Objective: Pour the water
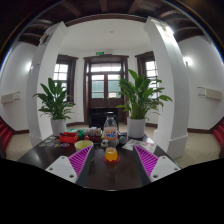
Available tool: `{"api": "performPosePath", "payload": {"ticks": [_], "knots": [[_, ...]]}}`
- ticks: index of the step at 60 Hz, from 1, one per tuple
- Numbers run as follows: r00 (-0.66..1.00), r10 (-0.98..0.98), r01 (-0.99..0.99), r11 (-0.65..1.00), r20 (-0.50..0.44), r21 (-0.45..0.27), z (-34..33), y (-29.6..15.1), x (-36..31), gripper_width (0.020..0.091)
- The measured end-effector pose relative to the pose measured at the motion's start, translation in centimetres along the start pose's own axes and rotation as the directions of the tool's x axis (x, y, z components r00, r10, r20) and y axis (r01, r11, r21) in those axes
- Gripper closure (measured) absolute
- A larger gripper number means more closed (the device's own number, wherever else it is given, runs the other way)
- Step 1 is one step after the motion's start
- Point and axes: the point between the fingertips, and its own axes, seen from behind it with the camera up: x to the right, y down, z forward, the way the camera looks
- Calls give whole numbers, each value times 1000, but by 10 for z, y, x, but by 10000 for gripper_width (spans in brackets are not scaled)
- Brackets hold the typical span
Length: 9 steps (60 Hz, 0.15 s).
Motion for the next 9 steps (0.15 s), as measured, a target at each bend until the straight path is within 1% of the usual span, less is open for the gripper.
{"api": "performPosePath", "payload": {"ticks": [9], "knots": [[999, -10, 11, 1000, -32, 9, -2, -3, 6, 321]]}}
